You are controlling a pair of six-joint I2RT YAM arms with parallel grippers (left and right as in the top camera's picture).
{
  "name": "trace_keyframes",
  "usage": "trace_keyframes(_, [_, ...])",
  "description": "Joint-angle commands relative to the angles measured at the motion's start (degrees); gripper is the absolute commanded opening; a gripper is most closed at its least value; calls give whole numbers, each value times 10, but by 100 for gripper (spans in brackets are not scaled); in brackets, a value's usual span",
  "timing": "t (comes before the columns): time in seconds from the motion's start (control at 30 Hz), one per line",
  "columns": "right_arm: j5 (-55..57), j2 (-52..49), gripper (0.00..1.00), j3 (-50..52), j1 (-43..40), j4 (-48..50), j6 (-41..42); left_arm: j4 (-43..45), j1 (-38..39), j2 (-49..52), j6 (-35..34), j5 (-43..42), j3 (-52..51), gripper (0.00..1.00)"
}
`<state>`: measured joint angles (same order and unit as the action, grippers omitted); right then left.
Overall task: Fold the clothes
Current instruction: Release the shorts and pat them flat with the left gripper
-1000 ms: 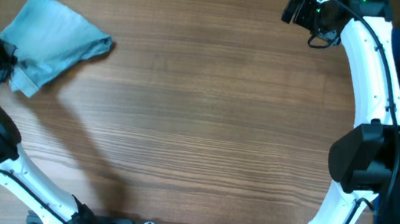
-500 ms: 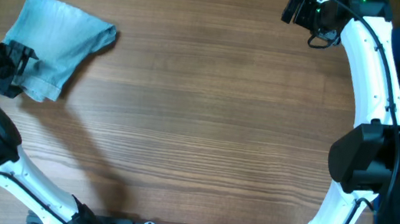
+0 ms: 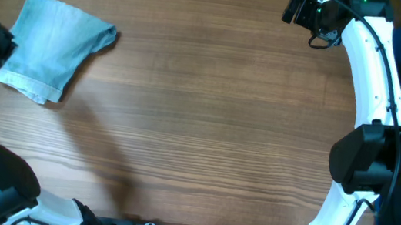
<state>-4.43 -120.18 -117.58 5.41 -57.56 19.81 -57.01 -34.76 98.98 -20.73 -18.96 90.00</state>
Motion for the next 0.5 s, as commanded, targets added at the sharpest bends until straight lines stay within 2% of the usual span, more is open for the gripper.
trace_keyframes(0.0, [8,0,100,0,-1,1,-3,-22,22,54,26,-5,2,4])
trace_keyframes(0.27, [8,0,100,0,-1,1,-3,-1,77,137,38,39,2,4])
trace_keyframes(0.47, [8,0,100,0,-1,1,-3,33,115,181,38,117,2,4])
